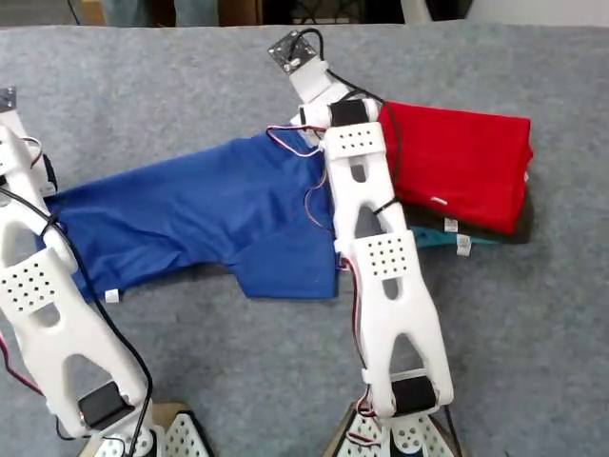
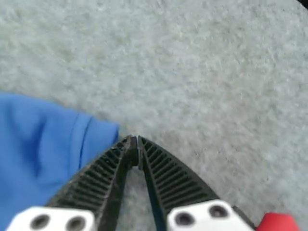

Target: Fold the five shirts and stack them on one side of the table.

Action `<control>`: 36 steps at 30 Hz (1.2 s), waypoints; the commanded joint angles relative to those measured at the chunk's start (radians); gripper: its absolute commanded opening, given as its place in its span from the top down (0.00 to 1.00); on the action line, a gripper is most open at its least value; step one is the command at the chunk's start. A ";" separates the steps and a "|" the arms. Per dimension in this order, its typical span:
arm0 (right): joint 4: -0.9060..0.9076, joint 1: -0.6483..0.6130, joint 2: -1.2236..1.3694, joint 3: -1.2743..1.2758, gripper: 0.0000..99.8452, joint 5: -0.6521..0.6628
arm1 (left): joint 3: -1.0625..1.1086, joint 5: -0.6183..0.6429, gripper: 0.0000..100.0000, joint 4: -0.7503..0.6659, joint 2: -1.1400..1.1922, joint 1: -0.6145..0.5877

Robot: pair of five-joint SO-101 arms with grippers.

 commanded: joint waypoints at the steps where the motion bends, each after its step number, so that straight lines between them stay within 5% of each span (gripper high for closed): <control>1: 0.028 -0.009 -0.008 -0.122 0.99 -0.011 | -0.079 -0.008 0.97 0.060 -0.031 -0.036; 9: 0.359 -0.078 -0.128 -0.222 0.99 -0.011 | -0.440 -0.002 0.97 0.397 -0.110 0.004; 15: 0.597 -0.118 -0.252 -0.188 0.99 -0.026 | -0.446 -0.006 0.97 0.413 -0.123 -0.050; 21: 0.597 -0.124 -0.346 0.001 0.99 -0.224 | -0.140 -0.008 0.97 0.413 -0.230 -0.102; 26: 0.595 -0.118 -0.490 0.269 0.99 -0.244 | 0.239 -0.003 0.97 0.399 -0.456 -0.050; 36: 0.433 -0.066 -0.504 0.541 0.99 -0.242 | 0.980 -0.006 0.97 0.031 -0.747 -0.001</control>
